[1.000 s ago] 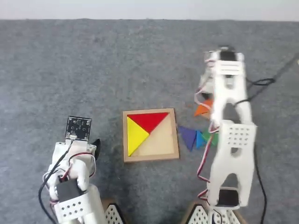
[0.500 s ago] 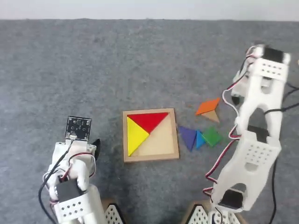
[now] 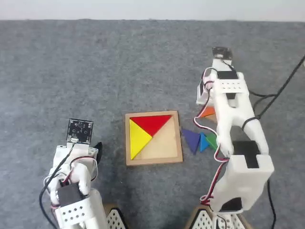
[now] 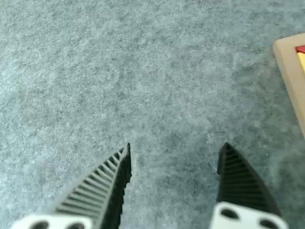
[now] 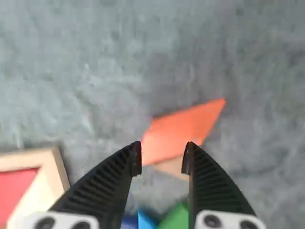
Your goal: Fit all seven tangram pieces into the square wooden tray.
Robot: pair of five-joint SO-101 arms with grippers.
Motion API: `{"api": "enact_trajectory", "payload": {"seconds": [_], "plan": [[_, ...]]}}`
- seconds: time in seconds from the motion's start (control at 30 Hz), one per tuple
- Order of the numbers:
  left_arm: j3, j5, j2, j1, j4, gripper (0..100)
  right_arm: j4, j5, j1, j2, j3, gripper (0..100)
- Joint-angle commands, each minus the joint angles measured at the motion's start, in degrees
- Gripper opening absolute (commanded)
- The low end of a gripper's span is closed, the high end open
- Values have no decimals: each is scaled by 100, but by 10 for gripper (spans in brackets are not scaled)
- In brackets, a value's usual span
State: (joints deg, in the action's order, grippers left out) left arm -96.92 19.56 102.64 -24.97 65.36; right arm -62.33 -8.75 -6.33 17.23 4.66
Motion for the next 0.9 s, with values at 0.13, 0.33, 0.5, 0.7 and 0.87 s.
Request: {"api": "enact_trajectory", "payload": {"seconds": [0.13, 0.33, 0.5, 0.7, 0.87], "plan": [[40, 62, -18, 0, -18, 281, 268, -114, 4, 725, -220, 155], [40, 62, -18, 0, -18, 281, -259, -114, 163, 998, -633, 188], [40, 62, -18, 0, -18, 281, -699, -97, 620, 1015, -580, 282], [40, 62, -18, 0, -18, 281, -681, 97, 1033, 998, -343, 241], [40, 62, -18, 0, -18, 281, -611, 114, 980, 954, -343, 239]]}}
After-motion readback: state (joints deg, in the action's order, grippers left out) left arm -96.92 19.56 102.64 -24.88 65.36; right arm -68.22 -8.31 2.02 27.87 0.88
